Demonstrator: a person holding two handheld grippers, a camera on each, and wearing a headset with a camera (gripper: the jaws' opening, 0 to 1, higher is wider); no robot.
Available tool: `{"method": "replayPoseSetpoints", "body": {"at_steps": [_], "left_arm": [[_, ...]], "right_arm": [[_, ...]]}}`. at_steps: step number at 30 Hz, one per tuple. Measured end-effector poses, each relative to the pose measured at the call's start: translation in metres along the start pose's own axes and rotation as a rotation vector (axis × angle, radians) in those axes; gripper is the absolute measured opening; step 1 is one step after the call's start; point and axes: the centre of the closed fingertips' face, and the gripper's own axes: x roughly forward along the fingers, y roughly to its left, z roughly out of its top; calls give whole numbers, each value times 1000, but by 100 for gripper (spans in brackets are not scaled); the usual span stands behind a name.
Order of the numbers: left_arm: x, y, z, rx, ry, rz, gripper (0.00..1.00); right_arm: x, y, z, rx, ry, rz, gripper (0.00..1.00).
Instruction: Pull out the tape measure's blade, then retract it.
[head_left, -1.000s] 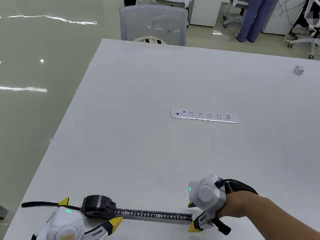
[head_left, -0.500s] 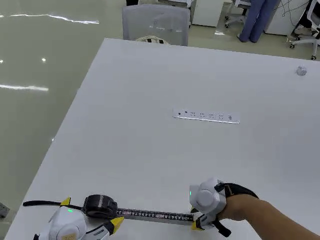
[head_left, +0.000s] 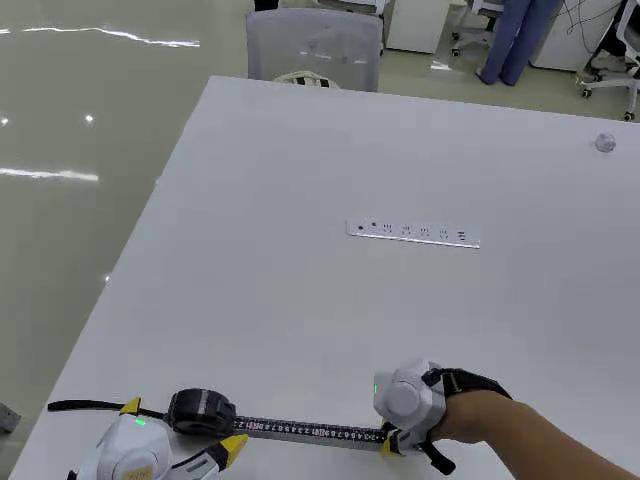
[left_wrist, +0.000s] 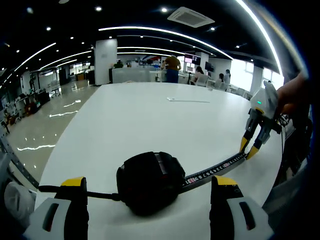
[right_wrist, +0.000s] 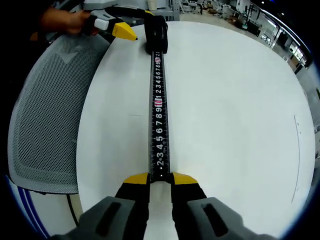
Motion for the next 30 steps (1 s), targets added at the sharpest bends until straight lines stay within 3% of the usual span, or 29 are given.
{"method": "replayPoseSetpoints", "body": {"at_steps": [15, 26, 27, 30], "left_arm": [[6, 0, -3, -43, 19, 26, 94], [12, 1, -3, -47, 25, 51, 86], [17, 5, -8, -83, 34, 83, 85], [20, 5, -5, -100, 24, 92, 83]], "right_arm": [[0, -2, -1, 49, 91, -20, 15], [1, -3, -1, 48, 107, -24, 15], [1, -3, -2, 63, 128, -28, 15], [2, -4, -3, 68, 126, -34, 15]]}}
